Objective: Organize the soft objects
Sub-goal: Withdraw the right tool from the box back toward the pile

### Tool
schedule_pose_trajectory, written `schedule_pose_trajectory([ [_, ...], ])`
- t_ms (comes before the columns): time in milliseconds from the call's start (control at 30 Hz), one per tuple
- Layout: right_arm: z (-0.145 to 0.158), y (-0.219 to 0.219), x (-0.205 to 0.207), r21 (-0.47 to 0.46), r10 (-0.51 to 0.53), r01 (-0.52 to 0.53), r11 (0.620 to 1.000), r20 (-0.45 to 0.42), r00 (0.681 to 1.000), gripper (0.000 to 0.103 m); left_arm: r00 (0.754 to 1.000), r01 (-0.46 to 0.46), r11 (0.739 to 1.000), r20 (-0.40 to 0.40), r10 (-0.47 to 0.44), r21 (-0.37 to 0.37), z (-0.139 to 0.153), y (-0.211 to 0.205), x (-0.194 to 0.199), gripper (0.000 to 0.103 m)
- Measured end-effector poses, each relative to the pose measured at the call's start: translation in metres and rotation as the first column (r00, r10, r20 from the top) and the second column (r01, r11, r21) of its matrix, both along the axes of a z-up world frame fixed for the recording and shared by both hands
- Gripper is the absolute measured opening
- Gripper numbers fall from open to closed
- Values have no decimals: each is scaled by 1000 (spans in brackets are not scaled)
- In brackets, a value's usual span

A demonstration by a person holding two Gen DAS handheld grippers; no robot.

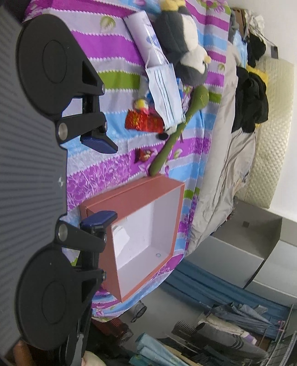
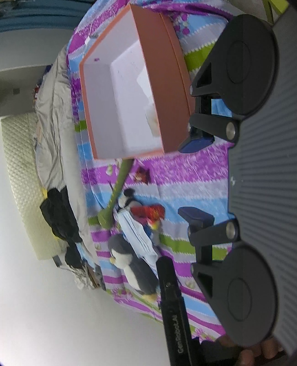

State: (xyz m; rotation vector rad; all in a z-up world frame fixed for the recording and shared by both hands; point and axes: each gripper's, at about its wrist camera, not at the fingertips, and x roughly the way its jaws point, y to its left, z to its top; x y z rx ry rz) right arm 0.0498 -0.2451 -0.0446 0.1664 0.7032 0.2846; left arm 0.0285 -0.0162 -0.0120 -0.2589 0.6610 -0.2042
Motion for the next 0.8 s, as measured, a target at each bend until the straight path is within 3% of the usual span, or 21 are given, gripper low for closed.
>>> schedule_pose_trajectory([
  [400,0,41,-26,4,115,-115,993,27,993,55,998,-66,998,-7,66,4,-6,35,-38,62],
  [800,-24,62,-15,4,172,-172,985,9,985,55,988,-150,988,-34,151,26,-32,67,-27,66],
])
